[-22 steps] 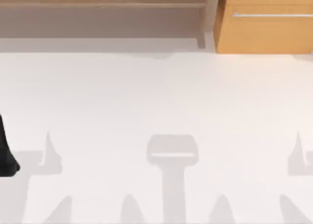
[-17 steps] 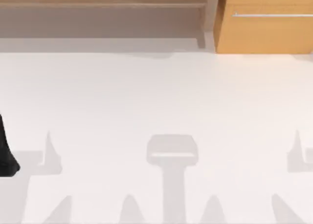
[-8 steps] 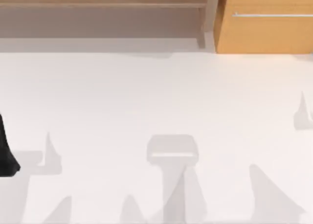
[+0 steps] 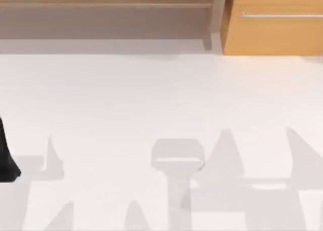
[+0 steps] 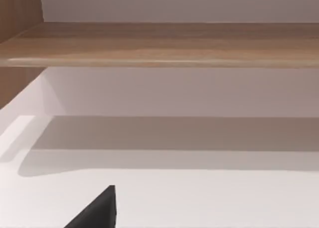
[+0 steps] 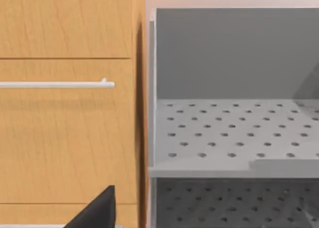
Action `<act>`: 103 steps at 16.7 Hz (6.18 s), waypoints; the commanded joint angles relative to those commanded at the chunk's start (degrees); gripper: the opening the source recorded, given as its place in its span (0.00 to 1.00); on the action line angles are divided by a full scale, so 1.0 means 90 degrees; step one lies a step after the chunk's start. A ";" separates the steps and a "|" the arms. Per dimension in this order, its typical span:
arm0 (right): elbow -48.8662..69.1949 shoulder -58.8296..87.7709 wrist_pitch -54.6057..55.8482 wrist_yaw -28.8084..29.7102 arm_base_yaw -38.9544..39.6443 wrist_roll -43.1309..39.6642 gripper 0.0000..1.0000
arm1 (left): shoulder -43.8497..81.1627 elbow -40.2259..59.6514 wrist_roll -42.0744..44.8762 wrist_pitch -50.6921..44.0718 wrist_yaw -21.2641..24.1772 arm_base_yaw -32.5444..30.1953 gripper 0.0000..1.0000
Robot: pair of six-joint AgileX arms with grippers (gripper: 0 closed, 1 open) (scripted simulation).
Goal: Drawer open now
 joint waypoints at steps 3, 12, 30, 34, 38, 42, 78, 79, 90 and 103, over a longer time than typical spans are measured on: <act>0.0103 0.0181 0.0097 -0.0073 -0.0075 -0.0004 1.00 | 0.0000 0.0000 0.0000 0.0000 0.0000 0.0000 1.00; 0.0426 0.1102 0.0727 0.0366 0.0452 -0.1033 1.00 | 0.0000 0.0000 0.0000 0.0000 0.0000 0.0000 1.00; 0.2184 0.6803 0.4576 0.4178 0.4016 -0.9956 1.00 | 0.0000 0.0000 0.0000 0.0000 0.0000 0.0000 1.00; 0.2198 0.6855 0.4613 0.4223 0.4058 -1.0028 1.00 | 0.0000 0.0000 0.0000 0.0000 0.0000 0.0000 1.00; 0.2381 0.6926 0.4501 0.4188 0.4022 -1.0027 1.00 | 0.0000 0.0000 0.0000 0.0000 0.0000 0.0000 1.00; 0.2886 0.7161 0.4232 0.4151 0.3982 -1.0031 1.00 | 0.0000 0.0000 0.0000 0.0000 0.0000 0.0000 1.00; 0.1168 0.6443 0.5165 0.4349 0.4203 -1.0001 0.00 | 0.0000 0.0000 0.0000 0.0000 0.0000 0.0000 1.00; 0.1112 0.6403 0.5206 0.4366 0.4222 -1.0002 0.00 | 0.0000 0.0000 0.0000 0.0000 0.0000 0.0000 1.00; -0.0300 0.5921 0.6031 0.4587 0.4434 -0.9988 0.00 | 0.0000 0.0000 0.0000 0.0000 0.0000 0.0000 1.00; -0.1585 0.5521 0.6965 0.4985 0.4787 -0.9988 0.00 | 0.0000 0.0000 0.0000 0.0000 0.0000 0.0000 1.00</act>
